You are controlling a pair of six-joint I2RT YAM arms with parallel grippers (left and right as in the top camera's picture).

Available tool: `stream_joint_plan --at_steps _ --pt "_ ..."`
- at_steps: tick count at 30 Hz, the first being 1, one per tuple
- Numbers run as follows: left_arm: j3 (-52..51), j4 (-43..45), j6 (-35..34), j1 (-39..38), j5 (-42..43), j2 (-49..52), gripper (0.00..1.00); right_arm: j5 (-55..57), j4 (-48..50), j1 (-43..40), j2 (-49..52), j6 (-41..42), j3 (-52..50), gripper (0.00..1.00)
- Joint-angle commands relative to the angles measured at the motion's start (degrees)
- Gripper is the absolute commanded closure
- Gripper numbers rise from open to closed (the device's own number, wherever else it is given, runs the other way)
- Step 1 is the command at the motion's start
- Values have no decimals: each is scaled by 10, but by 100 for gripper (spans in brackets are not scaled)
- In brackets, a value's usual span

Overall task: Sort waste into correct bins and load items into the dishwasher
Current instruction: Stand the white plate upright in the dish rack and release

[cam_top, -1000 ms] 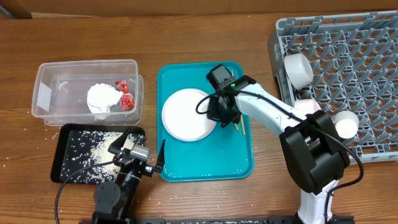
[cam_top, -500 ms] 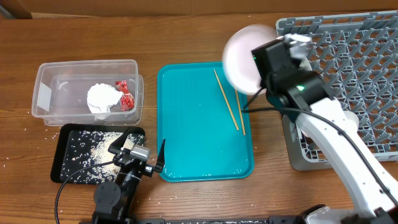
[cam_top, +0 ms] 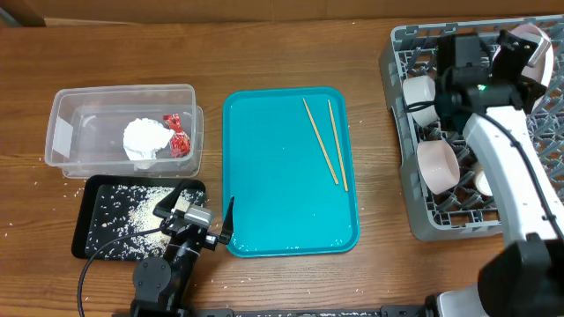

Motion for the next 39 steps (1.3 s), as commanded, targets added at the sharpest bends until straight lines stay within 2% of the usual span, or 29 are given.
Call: stream_joint_plan --at_steps 1,8,13,18,19,22,23,25,28,29,31,34,37,38,39 --pt "-3 0 5 4 -2 -6 0 -19 4 -4 25 -22 5 96" --pt "-3 0 5 4 -2 -6 0 -46 2 5 48 -35 4 96" --pt "-3 0 5 4 -2 -6 0 -118 24 6 48 -155 4 96" --pt "-3 0 5 4 -2 -6 0 -131 23 26 48 -183 4 95" --pt "-3 0 5 4 -2 -6 0 -131 23 36 48 -185 4 88" --pt "-3 0 5 4 -2 -6 0 -131 6 73 48 -185 4 82" --pt "-3 0 5 4 -2 -6 0 -129 -1 86 48 -184 4 76" --pt "-3 0 5 4 -2 -6 0 -129 -23 127 48 -179 5 58" --pt "-3 0 5 4 -2 -6 0 -131 -51 183 44 -152 5 55" --pt "-3 0 5 4 -2 -6 0 -132 -60 200 42 -123 6 50" --pt "-3 0 5 4 -2 -6 0 -137 -70 209 34 -54 6 49" --pt "-3 0 5 4 -2 -6 0 -218 -63 175 9 -27 17 48" --pt "-3 0 5 4 -2 -6 0 -356 -66 89 -14 -30 64 45" --pt "-3 0 5 4 -2 -6 0 -427 -70 43 -19 -32 88 52" --pt "-3 0 5 4 -2 -6 0 -484 -72 7 -21 -32 104 64"
